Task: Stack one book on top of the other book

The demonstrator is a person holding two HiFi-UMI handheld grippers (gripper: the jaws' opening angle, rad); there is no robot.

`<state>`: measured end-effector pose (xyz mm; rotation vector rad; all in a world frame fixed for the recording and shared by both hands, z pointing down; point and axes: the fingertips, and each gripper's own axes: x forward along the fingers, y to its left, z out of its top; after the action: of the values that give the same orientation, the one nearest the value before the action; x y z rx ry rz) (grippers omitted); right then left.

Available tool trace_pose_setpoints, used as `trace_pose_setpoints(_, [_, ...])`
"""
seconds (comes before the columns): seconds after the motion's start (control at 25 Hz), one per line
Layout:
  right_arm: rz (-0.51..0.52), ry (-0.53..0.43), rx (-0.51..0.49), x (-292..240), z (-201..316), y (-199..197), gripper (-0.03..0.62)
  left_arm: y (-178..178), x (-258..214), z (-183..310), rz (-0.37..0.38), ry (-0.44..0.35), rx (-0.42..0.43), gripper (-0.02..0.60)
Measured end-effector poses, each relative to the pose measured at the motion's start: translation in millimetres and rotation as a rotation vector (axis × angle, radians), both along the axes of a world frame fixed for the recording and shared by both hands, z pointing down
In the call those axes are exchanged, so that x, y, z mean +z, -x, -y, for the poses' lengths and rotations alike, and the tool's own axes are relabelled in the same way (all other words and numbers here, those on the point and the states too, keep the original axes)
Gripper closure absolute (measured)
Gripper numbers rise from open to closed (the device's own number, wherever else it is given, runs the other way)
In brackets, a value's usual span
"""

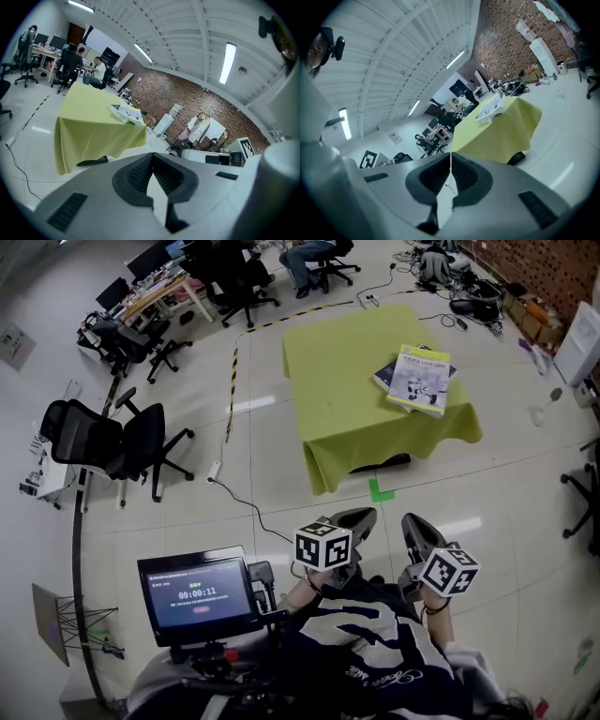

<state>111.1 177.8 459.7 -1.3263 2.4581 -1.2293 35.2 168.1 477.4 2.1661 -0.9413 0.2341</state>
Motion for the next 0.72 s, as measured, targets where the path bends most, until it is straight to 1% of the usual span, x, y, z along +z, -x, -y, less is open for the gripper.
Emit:
trace_pose_setpoints(0.12, [-0.004, -0.005, -0.015, -1.5, -5.0, 4.7, 0.599, -0.1, -1.6, -2.7, 0.002, -0.004, 0.001, 0.577])
trace_pose_setpoints(0.32, [-0.007, -0.001, -0.002, -4.2, -2.2, 12.0, 0.599, 5.4, -1.8, -9.1, 0.020, 0.001, 0.032, 0.577])
trace_pose_setpoints(0.72, [-0.001, 0.026, 0.009, -0.2, 2.9, 50.2, 0.599, 56.4, 1.8, -7.7, 0.022, 0.029, 0.013, 0.577])
